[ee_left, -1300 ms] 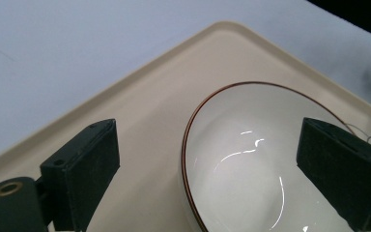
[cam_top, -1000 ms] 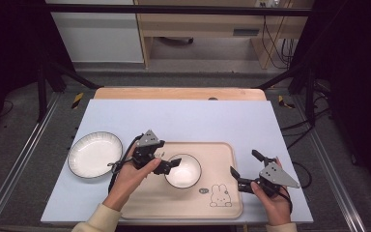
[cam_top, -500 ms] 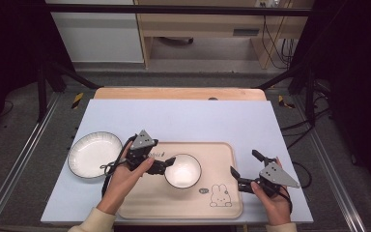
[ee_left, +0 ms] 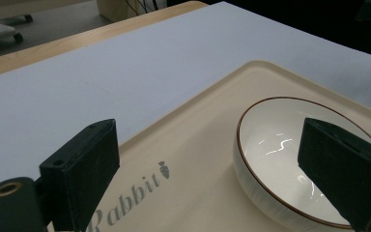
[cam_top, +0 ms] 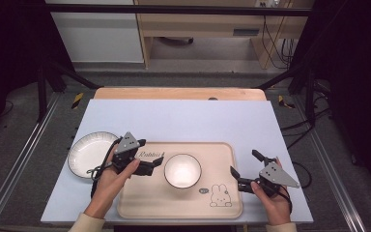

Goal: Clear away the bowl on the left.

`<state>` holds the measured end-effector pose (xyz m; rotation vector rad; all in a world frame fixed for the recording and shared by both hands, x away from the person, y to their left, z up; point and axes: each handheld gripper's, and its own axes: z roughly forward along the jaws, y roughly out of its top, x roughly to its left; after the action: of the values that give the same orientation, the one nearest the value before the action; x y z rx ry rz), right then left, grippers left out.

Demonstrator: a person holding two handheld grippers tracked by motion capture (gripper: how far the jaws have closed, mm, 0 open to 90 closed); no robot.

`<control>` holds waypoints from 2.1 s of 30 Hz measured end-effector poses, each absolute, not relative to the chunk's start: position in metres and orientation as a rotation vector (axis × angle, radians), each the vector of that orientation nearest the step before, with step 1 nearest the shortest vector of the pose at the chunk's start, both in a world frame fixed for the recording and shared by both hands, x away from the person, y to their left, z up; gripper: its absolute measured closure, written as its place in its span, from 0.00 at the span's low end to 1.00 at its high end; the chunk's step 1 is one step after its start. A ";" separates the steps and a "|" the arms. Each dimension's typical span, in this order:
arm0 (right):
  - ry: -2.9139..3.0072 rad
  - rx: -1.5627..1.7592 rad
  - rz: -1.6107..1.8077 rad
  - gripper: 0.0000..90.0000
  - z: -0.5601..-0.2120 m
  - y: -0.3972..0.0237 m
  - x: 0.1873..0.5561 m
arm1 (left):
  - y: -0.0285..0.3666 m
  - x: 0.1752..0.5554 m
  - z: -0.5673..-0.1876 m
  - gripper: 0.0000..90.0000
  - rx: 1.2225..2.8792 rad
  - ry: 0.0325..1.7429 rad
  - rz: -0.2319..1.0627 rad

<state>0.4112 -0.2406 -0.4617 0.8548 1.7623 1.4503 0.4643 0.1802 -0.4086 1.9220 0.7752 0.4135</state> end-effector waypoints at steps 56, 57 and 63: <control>1.767 0.850 1.448 0.06 -0.461 -0.241 0.411 | 0.290 0.445 -0.430 0.08 1.863 0.806 0.501; 1.765 0.849 1.449 0.06 -0.461 -0.241 0.411 | 0.295 0.443 -0.432 0.08 1.846 0.816 0.490; 1.762 0.845 1.453 0.06 -0.459 -0.242 0.410 | 0.312 0.438 -0.438 0.08 1.758 0.840 0.473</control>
<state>0.4101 -0.2416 -0.4594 0.8445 1.7622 1.4526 0.4381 0.3123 -0.4376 1.7582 0.8404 0.4726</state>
